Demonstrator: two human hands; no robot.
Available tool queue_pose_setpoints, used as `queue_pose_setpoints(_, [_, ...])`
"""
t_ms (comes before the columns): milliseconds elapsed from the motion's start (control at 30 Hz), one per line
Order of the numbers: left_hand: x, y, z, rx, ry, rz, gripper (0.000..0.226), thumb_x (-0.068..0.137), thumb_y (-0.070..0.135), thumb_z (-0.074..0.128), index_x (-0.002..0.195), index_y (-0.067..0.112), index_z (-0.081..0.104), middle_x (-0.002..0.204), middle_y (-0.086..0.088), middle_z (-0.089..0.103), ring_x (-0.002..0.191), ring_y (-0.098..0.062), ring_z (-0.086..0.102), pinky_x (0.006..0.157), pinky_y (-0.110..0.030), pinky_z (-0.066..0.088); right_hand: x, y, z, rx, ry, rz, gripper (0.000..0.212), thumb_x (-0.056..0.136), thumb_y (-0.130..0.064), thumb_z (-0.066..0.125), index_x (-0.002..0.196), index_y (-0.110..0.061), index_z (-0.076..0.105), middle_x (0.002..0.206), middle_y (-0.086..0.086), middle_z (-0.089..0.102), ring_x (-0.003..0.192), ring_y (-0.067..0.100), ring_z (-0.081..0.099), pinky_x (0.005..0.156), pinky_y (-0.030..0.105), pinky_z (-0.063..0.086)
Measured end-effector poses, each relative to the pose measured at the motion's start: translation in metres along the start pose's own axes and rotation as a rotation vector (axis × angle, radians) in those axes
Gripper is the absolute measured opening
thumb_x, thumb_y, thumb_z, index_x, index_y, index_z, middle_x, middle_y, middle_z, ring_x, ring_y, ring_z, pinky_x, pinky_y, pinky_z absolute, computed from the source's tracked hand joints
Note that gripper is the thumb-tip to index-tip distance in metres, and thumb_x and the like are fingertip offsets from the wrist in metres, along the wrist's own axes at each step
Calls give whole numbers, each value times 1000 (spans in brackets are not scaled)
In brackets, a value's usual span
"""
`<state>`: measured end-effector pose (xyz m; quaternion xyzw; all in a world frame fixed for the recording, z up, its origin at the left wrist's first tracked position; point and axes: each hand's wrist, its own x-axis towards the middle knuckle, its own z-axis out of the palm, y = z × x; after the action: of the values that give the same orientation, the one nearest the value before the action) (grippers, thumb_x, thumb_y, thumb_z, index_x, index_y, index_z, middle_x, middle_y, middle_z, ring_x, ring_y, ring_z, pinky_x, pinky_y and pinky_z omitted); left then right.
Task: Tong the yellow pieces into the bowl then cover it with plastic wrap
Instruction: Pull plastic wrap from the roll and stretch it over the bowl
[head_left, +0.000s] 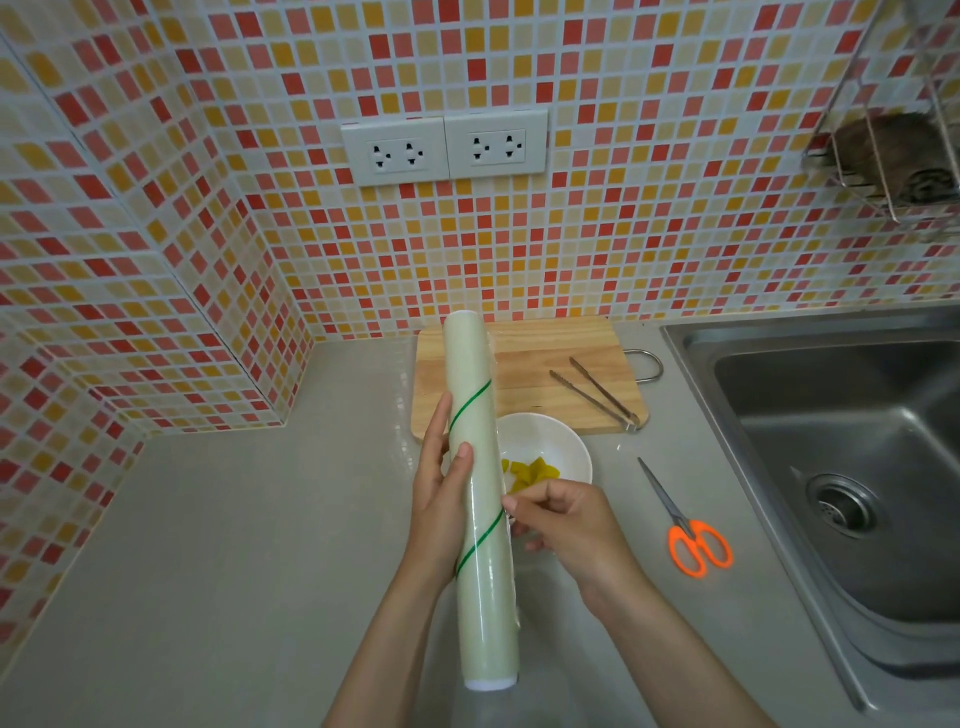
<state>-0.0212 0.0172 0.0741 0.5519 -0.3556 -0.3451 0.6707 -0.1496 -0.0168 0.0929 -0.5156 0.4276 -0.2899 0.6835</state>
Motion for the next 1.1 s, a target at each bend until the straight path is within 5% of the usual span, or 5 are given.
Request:
queue_pose_setpoints(200, [-1,2,1,13,-14,7,48,92,21,45,131,48,39,119,37,55,88,10,61,71,-8,48,0,-6,4,-105,-31,-46,24,85,-2,60,64,-14,61,59,-2,59,50,3,53,49,14,41])
queue_pose_setpoints(500, [6,16,0,-34,34,-67,50,94,19,47,132,51,39,149,2,38,131,-33,42,108,-55,35,-5,-21,6,409,-173,2,22,91,-2,45,72,-8,54,59,4,55,51,17,49,50,23,43])
queue_pose_setpoints(700, [7,23,6,-9,-20,24,58,89,18,56,133,51,35,138,25,42,115,1,54,87,-17,49,-6,-27,-3,489,-243,-47,17,85,-7,50,69,-12,52,59,2,52,48,16,46,44,22,40])
queue_pose_setpoints(967, [0,25,5,-4,-162,-30,63,85,23,60,134,52,33,124,36,50,110,-6,60,78,-23,52,18,-34,-14,30,-120,23,33,92,-40,48,91,-11,64,38,-3,37,33,14,41,42,19,38])
queue_pose_setpoints(1100, [-2,28,5,30,-223,-11,61,88,21,57,136,50,32,123,37,51,109,0,59,78,-15,50,30,-38,-4,61,-93,-49,19,90,-28,56,80,-12,60,50,1,45,43,14,43,39,20,37])
